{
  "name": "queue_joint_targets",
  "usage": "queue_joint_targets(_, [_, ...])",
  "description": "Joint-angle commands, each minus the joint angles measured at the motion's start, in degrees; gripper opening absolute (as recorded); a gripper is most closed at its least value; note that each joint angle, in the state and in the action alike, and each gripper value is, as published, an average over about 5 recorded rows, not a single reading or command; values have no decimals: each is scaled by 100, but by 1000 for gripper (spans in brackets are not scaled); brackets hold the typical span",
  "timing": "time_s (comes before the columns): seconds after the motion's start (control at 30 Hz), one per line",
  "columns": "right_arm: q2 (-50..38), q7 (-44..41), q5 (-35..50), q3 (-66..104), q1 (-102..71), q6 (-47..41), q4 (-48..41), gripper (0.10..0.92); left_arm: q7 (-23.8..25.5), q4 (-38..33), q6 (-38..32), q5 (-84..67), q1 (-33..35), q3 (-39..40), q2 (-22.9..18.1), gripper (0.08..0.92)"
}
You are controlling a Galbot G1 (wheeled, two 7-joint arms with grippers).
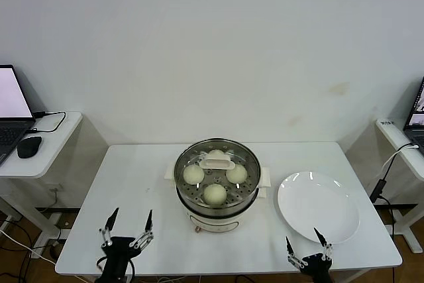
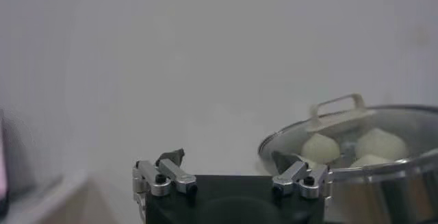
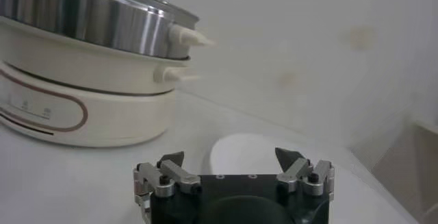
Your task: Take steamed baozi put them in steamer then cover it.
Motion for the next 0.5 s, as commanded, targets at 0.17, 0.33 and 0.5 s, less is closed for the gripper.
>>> queue_joint_targets(0.17, [-37,-21,161,-82,-250,-12,208,823,98,579,-195,-1179,605,-344,-44,823])
queue_joint_targets(0.33, [-64,-124,271,-198,-308,-123,294,823,165,650,-183,-1143,574,-336,-50,823])
queue_joint_targets(0.5, [-63,-100,350,-287,-326,-219,390,823,190,613,-203,-1018,567,-338,-49,823])
